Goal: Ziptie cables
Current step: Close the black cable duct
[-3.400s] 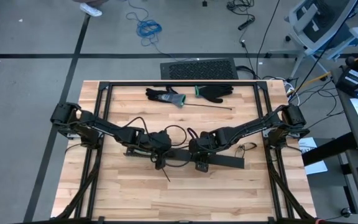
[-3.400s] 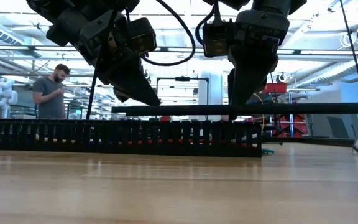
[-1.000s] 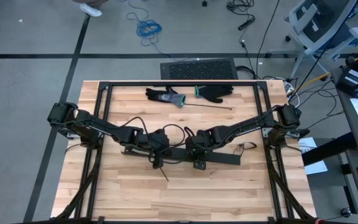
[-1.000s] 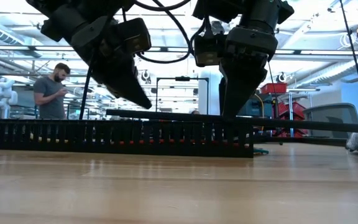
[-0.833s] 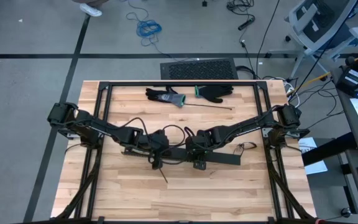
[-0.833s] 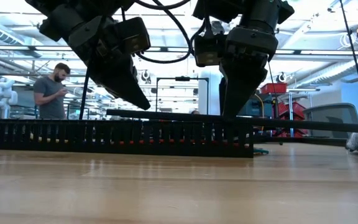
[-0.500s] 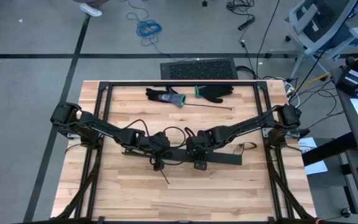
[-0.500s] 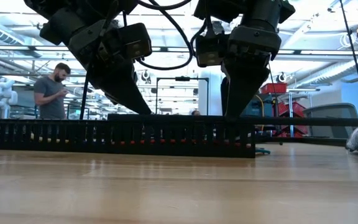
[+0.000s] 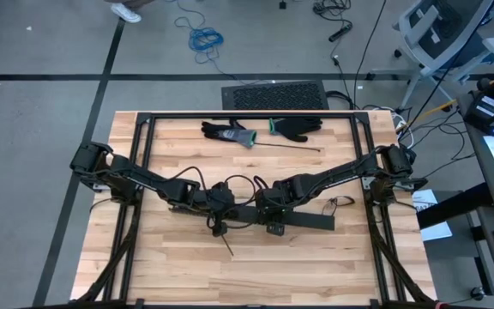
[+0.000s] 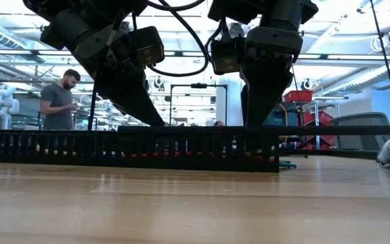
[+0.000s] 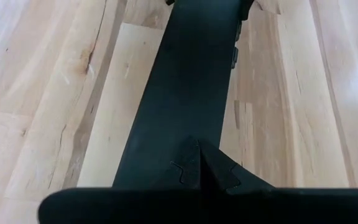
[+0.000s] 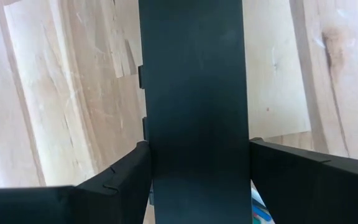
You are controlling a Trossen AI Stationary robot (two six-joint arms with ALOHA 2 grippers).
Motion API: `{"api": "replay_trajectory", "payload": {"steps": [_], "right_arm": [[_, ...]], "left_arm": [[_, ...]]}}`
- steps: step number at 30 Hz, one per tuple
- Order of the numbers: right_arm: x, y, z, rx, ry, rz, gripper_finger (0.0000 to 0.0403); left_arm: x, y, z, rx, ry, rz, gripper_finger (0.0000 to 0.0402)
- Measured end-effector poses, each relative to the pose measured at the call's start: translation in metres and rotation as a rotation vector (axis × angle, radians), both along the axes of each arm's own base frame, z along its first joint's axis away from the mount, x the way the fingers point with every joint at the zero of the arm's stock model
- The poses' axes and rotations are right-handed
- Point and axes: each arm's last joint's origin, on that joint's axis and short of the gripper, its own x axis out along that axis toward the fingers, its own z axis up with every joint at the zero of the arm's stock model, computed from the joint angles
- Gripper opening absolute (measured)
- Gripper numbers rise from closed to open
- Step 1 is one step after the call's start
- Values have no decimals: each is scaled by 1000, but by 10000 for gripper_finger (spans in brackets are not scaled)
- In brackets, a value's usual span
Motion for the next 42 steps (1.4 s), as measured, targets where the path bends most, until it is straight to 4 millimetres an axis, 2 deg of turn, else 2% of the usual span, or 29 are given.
{"api": "replay_trajectory", "payload": {"steps": [10, 42], "right_arm": [[3, -1, 4, -32, -19, -17, 231], [3, -1, 6, -26, -25, -34, 224]], "left_arm": [[-6, 3, 14, 80, -41, 3, 0], [-7, 4, 15, 111, -39, 32, 0]]}}
